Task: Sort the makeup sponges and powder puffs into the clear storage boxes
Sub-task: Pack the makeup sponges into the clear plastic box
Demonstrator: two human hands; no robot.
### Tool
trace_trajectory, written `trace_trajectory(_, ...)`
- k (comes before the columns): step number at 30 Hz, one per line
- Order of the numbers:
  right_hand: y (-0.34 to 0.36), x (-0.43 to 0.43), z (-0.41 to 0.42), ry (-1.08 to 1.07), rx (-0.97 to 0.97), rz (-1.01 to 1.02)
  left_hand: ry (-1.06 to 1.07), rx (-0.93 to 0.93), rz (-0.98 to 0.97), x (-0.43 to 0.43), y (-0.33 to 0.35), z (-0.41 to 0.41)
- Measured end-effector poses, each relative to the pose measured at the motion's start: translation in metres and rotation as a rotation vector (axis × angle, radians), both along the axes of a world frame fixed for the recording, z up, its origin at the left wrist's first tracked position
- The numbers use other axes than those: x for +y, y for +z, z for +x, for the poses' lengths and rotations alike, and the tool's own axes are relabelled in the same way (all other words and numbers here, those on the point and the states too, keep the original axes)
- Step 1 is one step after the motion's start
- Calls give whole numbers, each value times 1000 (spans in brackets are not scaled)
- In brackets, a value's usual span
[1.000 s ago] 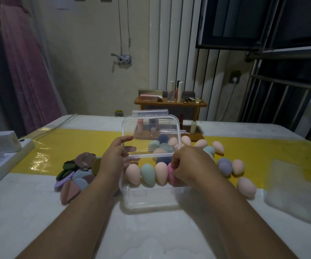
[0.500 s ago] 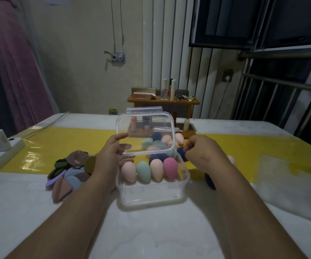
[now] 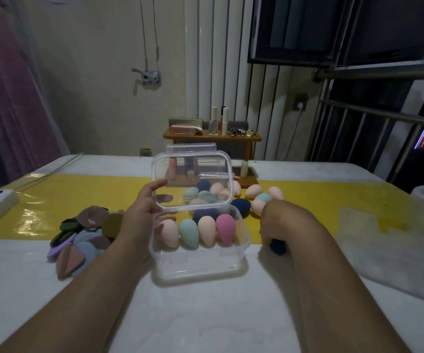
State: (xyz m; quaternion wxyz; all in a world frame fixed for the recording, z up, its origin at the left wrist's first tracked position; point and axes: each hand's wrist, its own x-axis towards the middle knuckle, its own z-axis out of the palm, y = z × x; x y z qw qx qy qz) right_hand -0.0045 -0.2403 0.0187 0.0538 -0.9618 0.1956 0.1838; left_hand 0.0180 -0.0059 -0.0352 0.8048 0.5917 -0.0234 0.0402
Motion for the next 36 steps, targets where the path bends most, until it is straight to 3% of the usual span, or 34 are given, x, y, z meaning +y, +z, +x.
trace_trajectory(7,5,4,-2,-28,-2,42,13,2,3,0,-2,1)
trace_trajectory(16,10,6,-10,-15,-668,161,10,19,-45,-2,-2,4)
trace_trajectory(20,7,17,-9,45,-821,335,14,24,-73,-1,-3,3)
trace_trajectory(28,3,38,-12,274,-922,595,12,45,-92,-2,-1,-2)
trace_trajectory(31,-1,50,-15,352,-846,699,9,39,-86,-2,1,-3)
trace_trajectory(36,-5,75,-22,546,-670,632,-14,26,-110,-3,5,-7)
